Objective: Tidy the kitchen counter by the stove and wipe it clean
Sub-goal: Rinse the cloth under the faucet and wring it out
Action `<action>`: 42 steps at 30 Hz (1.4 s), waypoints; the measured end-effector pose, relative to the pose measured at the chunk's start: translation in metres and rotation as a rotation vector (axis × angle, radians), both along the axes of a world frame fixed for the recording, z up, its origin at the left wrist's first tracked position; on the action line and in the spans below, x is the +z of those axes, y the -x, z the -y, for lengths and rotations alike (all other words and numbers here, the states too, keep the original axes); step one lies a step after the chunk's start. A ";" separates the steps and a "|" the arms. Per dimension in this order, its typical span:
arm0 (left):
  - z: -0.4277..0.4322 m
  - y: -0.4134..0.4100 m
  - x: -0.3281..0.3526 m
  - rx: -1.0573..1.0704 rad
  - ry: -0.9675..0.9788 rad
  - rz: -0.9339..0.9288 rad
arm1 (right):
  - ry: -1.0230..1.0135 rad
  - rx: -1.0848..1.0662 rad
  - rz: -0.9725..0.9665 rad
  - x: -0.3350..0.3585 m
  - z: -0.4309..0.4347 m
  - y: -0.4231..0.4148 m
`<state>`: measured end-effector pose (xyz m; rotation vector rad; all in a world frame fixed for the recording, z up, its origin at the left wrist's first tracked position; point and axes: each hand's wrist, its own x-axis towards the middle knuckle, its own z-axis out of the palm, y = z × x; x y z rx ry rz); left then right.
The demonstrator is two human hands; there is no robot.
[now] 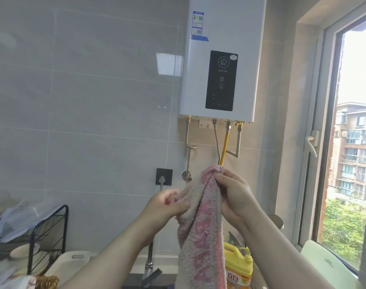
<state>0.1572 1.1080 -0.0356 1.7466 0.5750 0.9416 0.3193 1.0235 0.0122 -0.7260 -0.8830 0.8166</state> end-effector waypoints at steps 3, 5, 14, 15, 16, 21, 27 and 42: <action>0.002 0.000 -0.010 -0.205 0.078 0.061 | -0.002 0.003 0.039 0.000 0.009 -0.006; 0.006 -0.002 -0.003 -0.099 0.105 0.187 | 0.040 -0.075 0.138 -0.005 0.013 -0.011; 0.017 -0.027 0.048 -0.240 0.641 0.434 | 0.211 0.471 -0.056 -0.099 0.019 0.001; 0.017 -0.029 0.052 -0.249 0.647 0.437 | 0.215 0.515 -0.025 -0.115 0.019 0.009; 0.015 -0.029 0.056 -0.247 0.646 0.435 | 0.221 0.520 0.021 -0.127 0.019 0.017; -0.010 -0.023 0.054 -0.144 0.627 0.414 | 0.177 0.383 0.036 -0.135 0.020 0.023; -0.017 -0.009 -0.010 -0.174 0.899 0.123 | 0.162 0.238 -0.083 -0.096 0.020 0.018; 0.003 -0.026 -0.074 0.000 0.338 -0.108 | 0.428 0.126 -0.149 -0.103 0.016 -0.002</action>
